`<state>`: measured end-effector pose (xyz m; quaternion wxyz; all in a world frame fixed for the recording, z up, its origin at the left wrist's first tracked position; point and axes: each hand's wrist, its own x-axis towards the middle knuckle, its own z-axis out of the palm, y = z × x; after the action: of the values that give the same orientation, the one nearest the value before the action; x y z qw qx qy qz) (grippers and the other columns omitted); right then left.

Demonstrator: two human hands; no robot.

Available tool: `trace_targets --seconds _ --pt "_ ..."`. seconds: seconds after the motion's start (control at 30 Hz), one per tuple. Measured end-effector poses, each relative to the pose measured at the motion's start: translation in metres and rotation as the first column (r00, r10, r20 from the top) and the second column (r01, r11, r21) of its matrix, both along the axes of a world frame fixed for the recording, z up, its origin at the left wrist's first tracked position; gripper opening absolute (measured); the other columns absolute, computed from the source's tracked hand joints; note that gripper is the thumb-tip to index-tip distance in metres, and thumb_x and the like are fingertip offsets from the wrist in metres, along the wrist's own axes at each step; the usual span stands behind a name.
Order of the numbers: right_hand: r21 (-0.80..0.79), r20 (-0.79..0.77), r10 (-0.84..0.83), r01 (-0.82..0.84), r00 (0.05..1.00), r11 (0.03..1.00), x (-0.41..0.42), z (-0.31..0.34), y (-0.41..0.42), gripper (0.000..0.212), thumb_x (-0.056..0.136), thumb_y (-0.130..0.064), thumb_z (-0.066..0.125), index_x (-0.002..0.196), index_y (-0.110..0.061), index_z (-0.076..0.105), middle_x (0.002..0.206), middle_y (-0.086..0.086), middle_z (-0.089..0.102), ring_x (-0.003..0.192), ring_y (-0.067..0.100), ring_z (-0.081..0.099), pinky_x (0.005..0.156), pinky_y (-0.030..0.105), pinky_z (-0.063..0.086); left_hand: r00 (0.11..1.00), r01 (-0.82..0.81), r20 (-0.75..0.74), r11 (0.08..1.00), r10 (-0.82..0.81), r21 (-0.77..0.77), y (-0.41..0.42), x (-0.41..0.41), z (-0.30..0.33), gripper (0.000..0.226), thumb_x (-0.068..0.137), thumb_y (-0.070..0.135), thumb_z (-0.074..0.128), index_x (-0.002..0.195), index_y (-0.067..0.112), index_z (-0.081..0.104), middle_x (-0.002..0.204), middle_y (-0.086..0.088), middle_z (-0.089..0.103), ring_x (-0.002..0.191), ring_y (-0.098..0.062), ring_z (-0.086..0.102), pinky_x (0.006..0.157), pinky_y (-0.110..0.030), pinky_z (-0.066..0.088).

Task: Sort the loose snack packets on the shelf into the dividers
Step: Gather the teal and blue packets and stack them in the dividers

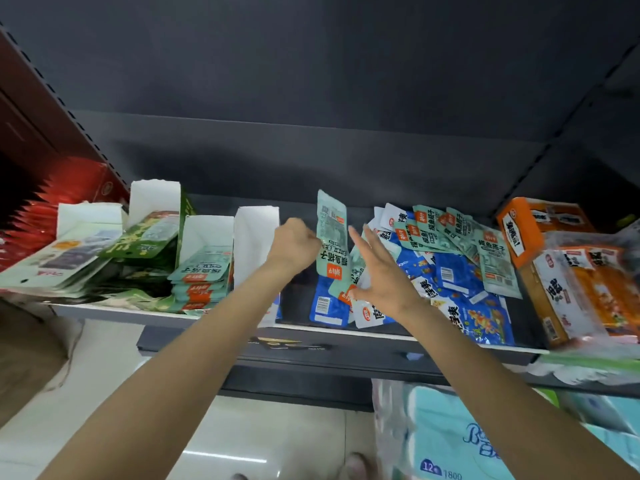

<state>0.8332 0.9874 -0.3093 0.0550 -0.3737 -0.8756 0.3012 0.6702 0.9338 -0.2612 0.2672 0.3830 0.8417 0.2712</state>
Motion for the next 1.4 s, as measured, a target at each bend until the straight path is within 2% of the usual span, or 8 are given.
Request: trace_targets --seconds 0.13,0.27,0.47,0.63,0.83,1.0,1.2,1.4 --pt "0.120 -0.210 0.022 0.003 0.977 0.993 -0.034 0.029 -0.030 0.091 0.085 -0.014 0.066 0.147 -0.042 0.006 0.156 -0.012 0.010 0.139 0.010 0.025 0.101 0.033 0.044 0.897 -0.166 0.433 0.976 0.091 0.138 -0.025 -0.028 0.035 0.012 0.087 0.003 0.056 0.077 0.000 0.063 0.067 -0.010 0.052 0.057 -0.018 0.042 0.054 -0.024 0.036" --pt "0.290 -0.376 0.018 0.099 0.926 0.952 -0.075 0.049 -0.062 0.071 0.079 0.006 0.065 0.137 -0.029 0.045 0.138 -0.003 0.047 0.122 0.016 0.047 0.101 0.033 0.044 0.844 -0.241 0.525 0.953 0.112 0.183 -0.069 -0.067 0.058 0.014 0.086 0.003 0.056 0.075 -0.003 0.061 0.064 -0.010 0.050 0.049 -0.014 0.038 0.048 -0.022 0.033" --pt "0.340 -0.358 0.089 0.041 0.929 0.940 -0.146 0.059 -0.111 0.056 0.082 0.007 0.058 0.124 -0.029 0.060 0.124 -0.007 0.060 0.111 0.016 0.054 0.088 0.037 0.050 0.991 -0.133 0.041 0.958 0.127 0.255 -0.136 -0.137 0.056 0.024 0.087 0.021 0.063 0.109 0.013 0.062 0.079 0.001 0.064 0.071 -0.012 0.056 0.068 -0.024 0.041" --pt "0.300 -0.075 0.085 -0.059 0.994 0.952 -0.175 0.044 -0.123 0.039 0.094 -0.011 0.051 0.127 -0.031 0.057 0.128 -0.007 0.058 0.117 0.015 0.050 0.087 0.034 0.048 0.954 0.177 -0.280 0.956 -0.109 0.232 -0.158 -0.166 0.044 0.028 0.096 0.024 0.046 0.107 0.011 0.068 0.113 -0.004 0.066 0.097 -0.021 0.062 0.083 -0.023 0.043" --pt "0.085 -0.006 0.065 -0.064 0.998 0.994 -0.192 0.027 -0.120 0.033 0.094 -0.012 0.051 0.125 -0.018 0.060 0.128 0.005 0.060 0.116 0.024 0.053 0.095 0.040 0.045 0.570 0.490 -0.625 0.831 -0.533 -0.262 -0.166 -0.169 0.019 0.042 0.096 0.046 0.030 0.114 0.029 0.064 0.114 0.005 0.064 0.117 -0.018 0.043 0.105 -0.045 0.023" --pt "0.040 -0.118 -0.033 0.038 0.992 0.999 -0.178 0.034 -0.107 0.038 0.091 -0.004 0.053 0.125 -0.019 0.060 0.116 -0.001 0.060 0.098 0.014 0.053 0.083 0.020 0.038 0.246 0.519 -0.708 0.707 -0.662 -0.481 -0.159 -0.167 0.008 0.048 0.097 0.051 0.028 0.126 0.025 0.057 0.120 0.004 0.061 0.131 -0.019 0.034 0.111 -0.057 -0.004" --pt "0.044 -0.291 -0.248 0.272 0.924 0.961 -0.108 0.029 -0.070 0.030 0.090 -0.001 0.052 0.112 -0.014 0.067 0.109 0.004 0.066 0.097 0.018 0.062 0.085 0.024 0.047 0.457 0.615 -0.704 0.765 -0.544 -0.191 -0.120 -0.115 0.015 0.032 0.097 0.026 0.040 0.120 0.013 0.057 0.116 -0.005 0.061 0.115 -0.025 0.046 0.100 -0.036 0.031" --pt "0.081 0.056 -0.322 0.317 0.945 0.945 -0.031 -0.010 -0.012 0.043 0.089 -0.014 0.058 0.131 -0.013 0.051 0.131 0.012 0.054 0.120 0.026 0.049 0.099 0.031 0.038 0.748 0.579 -0.354 0.812 -0.562 -0.066 -0.038 -0.008 -0.009 0.024 0.093 0.009 0.044 0.113 0.002 0.055 0.112 -0.016 0.056 0.106 -0.031 0.054 0.085 -0.037 0.044"
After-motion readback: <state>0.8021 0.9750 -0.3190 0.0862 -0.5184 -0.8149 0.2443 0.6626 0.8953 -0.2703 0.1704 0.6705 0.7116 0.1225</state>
